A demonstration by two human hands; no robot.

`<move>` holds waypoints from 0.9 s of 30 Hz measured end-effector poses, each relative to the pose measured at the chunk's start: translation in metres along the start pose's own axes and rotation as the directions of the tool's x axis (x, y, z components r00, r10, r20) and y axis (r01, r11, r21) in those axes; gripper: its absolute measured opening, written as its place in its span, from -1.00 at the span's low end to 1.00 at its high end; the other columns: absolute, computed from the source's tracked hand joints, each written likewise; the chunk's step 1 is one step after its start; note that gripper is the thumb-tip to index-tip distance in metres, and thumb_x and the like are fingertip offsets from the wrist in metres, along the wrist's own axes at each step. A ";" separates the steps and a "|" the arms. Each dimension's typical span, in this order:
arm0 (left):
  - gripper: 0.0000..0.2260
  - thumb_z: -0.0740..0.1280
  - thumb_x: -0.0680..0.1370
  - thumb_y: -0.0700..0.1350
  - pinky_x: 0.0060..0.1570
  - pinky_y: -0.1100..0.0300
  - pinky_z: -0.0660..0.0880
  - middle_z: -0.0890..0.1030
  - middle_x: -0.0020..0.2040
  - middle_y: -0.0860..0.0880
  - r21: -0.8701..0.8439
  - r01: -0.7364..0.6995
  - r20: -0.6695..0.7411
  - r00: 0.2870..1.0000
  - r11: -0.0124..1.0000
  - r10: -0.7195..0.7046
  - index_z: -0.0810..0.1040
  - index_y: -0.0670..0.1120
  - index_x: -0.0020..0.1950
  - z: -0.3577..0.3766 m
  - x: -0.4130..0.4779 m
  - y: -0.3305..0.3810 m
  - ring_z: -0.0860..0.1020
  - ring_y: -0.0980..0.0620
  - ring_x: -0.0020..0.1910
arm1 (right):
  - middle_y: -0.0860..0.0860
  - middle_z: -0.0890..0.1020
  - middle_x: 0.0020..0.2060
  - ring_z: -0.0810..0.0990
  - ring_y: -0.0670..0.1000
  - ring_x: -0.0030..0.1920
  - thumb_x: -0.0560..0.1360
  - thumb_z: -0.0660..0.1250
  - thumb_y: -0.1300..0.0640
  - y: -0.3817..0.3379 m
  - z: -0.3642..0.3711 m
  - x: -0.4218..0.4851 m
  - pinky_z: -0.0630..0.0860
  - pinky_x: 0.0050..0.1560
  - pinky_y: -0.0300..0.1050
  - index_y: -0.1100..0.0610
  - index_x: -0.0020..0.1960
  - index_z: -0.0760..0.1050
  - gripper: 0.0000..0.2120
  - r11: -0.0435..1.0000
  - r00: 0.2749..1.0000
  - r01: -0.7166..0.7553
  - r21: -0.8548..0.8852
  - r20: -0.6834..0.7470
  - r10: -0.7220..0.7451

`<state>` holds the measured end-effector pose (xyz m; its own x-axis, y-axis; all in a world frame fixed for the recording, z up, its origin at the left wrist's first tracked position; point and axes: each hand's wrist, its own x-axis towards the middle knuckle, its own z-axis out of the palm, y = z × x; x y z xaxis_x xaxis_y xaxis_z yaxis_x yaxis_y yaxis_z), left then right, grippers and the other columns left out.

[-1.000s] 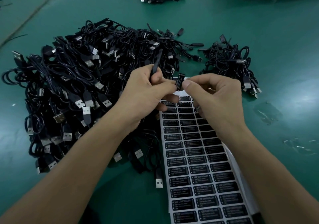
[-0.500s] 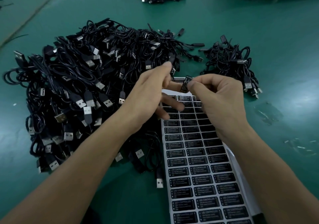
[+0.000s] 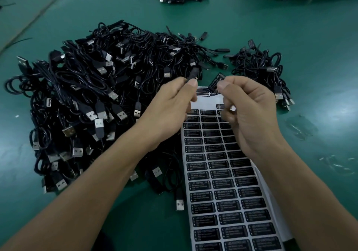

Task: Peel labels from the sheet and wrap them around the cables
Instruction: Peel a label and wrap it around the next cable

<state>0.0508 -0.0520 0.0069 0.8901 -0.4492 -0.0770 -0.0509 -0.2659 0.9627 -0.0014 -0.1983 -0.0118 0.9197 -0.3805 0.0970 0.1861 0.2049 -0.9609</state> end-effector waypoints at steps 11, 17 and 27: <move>-0.62 0.17 0.69 -0.09 -0.60 0.40 0.15 0.22 -0.49 0.08 0.009 -0.032 0.270 0.962 0.999 0.029 0.28 -0.01 -0.34 0.001 -0.004 0.003 0.15 0.18 -0.58 | 0.33 0.58 0.01 0.54 0.20 0.01 0.45 0.39 0.19 -0.002 0.001 -0.001 0.52 0.20 0.12 0.17 -0.13 0.61 -0.95 0.993 0.976 -0.044 0.111 0.216 0.019; -0.87 0.30 0.65 -0.04 -0.60 0.25 0.41 0.60 -0.36 0.01 0.002 -0.055 0.132 0.990 0.999 0.054 0.48 -0.08 -0.02 -0.002 -0.002 -0.002 0.45 0.08 -0.59 | 0.07 0.68 -0.15 0.63 -0.04 -0.11 0.41 0.44 0.11 0.000 -0.002 0.001 0.52 -0.05 -0.16 0.11 -0.15 0.63 -0.93 0.996 0.988 -0.060 0.070 0.149 0.049; -0.87 0.36 0.61 -0.17 -0.48 0.24 0.52 0.65 -0.35 -0.05 -0.071 0.002 0.073 0.997 0.997 0.003 0.66 -0.18 -0.07 -0.003 -0.001 0.000 0.63 0.02 -0.42 | 0.00 0.66 -0.18 0.61 -0.06 -0.12 0.54 0.41 0.21 0.003 -0.004 0.003 0.50 -0.12 -0.17 0.03 -0.18 0.65 -0.85 0.998 0.994 -0.064 0.005 0.084 0.064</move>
<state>0.0515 -0.0488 0.0082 0.8543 -0.5114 -0.0931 -0.0167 -0.2061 0.9784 0.0006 -0.2022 -0.0152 0.9554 -0.2898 0.0568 0.1282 0.2337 -0.9638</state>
